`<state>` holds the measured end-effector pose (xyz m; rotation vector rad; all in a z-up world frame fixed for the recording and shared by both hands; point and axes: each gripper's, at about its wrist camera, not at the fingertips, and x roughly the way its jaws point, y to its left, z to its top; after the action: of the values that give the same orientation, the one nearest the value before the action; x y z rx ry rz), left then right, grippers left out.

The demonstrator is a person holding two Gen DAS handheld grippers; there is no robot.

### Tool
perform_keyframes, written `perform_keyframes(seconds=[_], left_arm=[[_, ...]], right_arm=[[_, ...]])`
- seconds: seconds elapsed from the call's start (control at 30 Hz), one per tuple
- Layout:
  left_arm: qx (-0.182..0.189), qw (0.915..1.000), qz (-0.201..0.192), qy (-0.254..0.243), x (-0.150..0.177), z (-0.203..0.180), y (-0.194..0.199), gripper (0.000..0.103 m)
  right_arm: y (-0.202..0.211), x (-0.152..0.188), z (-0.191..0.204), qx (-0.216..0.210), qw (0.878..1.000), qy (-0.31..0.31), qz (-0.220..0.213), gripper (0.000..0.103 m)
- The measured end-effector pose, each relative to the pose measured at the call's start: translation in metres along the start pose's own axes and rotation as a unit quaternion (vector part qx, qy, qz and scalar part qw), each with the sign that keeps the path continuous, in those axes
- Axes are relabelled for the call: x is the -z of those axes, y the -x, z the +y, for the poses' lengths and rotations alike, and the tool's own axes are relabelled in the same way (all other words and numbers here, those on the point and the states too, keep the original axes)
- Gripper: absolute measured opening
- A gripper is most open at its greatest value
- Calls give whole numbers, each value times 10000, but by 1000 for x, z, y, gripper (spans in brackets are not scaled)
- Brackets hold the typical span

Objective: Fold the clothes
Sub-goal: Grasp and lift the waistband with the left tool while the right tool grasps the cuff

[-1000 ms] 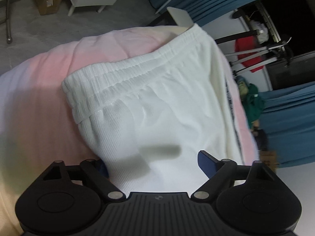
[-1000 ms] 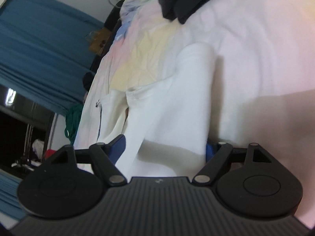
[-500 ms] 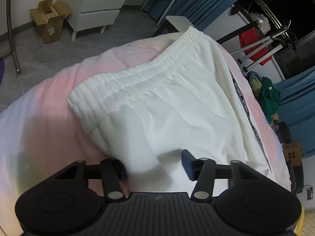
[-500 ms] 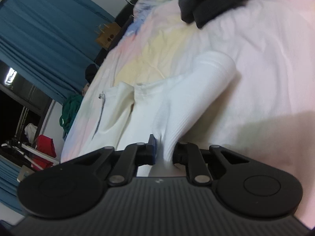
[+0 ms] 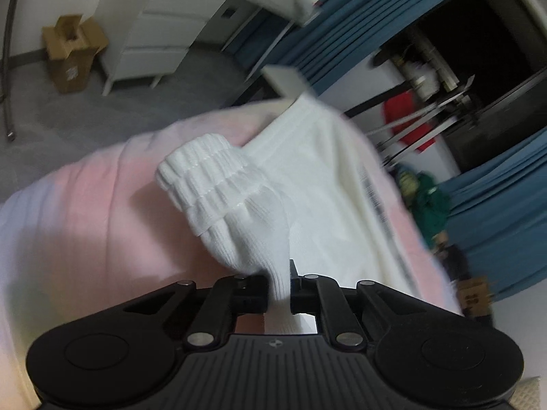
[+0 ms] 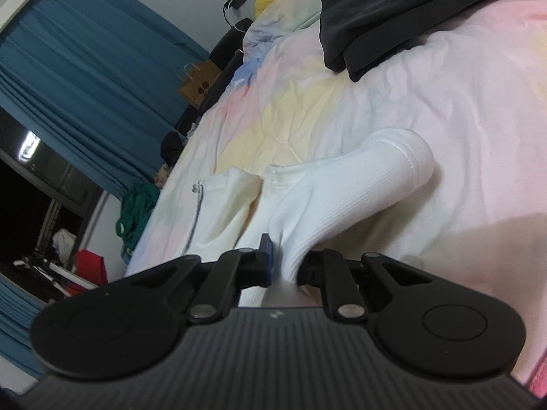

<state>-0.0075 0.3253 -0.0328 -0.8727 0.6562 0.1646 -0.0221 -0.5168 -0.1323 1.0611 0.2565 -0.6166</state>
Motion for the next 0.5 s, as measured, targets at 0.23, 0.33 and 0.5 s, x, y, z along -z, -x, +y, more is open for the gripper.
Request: perform_keyframes(seconds=[0.23,0.33,0.5], left_arm=[[215,9985,-321,-389,-14,-43,15,8],[200,9983,-322,-444,-36,-75,3,8],[156,9986,-378,-322,-92,-139,-50,8]], right_arm=[[5,-15,39,-304,9988,317,-193,13],[-15,-29,75,-385,9978,508,-163,13],[-88,-50,151,-360,9945,979,-60,13]])
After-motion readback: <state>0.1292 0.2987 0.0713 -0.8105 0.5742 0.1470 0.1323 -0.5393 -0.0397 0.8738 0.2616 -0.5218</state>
